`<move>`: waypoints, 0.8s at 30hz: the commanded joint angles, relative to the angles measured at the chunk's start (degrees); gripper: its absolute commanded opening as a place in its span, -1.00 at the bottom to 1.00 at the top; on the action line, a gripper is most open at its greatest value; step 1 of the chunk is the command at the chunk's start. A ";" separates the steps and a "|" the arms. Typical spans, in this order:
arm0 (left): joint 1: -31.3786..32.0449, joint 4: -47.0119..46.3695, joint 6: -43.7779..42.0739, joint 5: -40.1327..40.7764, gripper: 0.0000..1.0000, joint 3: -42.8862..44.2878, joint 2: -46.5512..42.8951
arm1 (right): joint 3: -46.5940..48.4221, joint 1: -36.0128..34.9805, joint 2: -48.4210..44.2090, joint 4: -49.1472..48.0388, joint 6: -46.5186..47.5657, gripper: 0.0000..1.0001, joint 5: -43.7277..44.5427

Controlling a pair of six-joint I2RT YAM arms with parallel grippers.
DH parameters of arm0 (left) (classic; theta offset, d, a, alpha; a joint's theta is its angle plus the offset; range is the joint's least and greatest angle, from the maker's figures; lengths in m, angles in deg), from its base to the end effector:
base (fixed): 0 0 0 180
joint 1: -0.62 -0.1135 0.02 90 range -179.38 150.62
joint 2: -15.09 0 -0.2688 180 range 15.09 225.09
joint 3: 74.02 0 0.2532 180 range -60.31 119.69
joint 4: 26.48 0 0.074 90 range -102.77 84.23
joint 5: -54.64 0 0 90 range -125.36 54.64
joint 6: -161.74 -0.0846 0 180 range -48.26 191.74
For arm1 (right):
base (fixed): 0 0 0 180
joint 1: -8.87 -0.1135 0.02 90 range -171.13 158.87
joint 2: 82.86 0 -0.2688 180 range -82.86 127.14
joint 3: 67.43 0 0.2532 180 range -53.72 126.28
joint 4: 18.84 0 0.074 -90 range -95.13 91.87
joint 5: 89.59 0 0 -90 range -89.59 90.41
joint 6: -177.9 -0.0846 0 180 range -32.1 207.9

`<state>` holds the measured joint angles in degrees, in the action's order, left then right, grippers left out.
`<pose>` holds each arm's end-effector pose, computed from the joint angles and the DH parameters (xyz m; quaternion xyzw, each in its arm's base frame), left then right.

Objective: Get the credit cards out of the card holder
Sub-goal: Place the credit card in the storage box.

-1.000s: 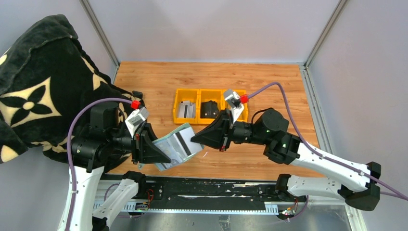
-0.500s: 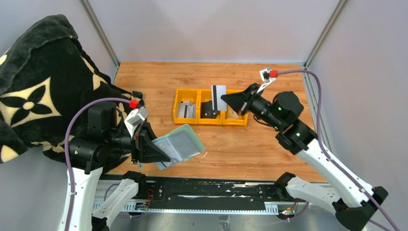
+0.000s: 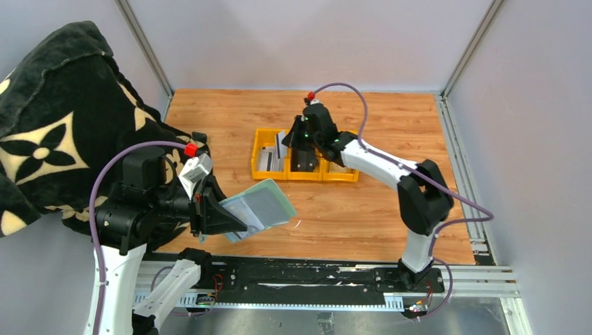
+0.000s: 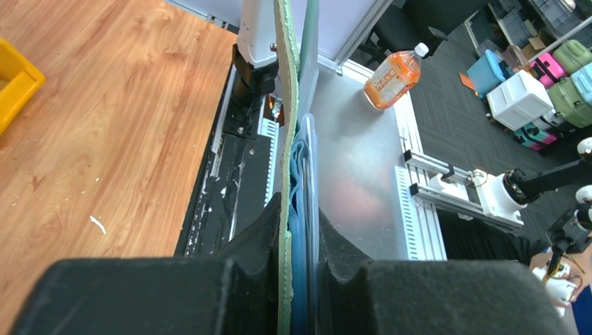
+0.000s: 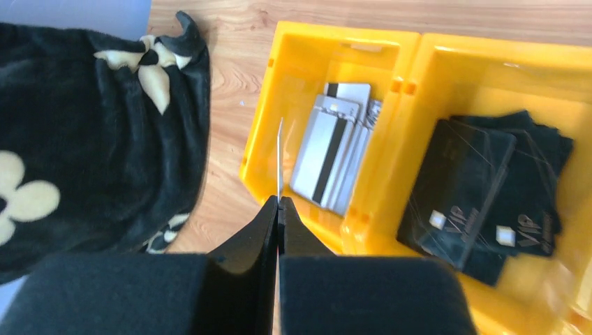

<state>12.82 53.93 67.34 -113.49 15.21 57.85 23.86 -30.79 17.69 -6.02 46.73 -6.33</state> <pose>0.0537 -0.0963 0.4285 0.3920 0.6354 -0.5798 0.3262 0.3521 0.3048 0.2776 -0.0219 0.8284 0.3987 0.3930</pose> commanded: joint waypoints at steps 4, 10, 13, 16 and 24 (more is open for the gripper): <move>0.27 -0.43 -1.22 -0.25 -0.71 1.27 0.61 | 13.02 -5.16 13.30 0.49 -3.11 -1.00 11.04; 0.27 -0.40 -1.75 -0.36 -0.72 1.13 0.50 | 21.36 -6.84 21.90 4.19 -6.06 -1.00 13.69; 0.27 -0.43 -1.84 -0.60 -0.71 1.05 0.24 | 23.65 -7.50 25.05 5.06 -6.50 -1.00 14.49; 0.27 -0.42 -1.71 -0.37 -0.71 1.03 0.00 | 24.58 -8.01 26.79 5.26 -6.93 -1.00 15.04; 0.27 -0.36 -1.62 -0.55 -0.72 0.66 -0.68 | 22.78 -8.15 25.51 4.70 -6.51 -0.46 15.84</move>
<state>12.82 53.93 66.16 -113.33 15.24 57.92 46.62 -38.11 44.53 -2.08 39.89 7.39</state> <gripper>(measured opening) 0.166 0.168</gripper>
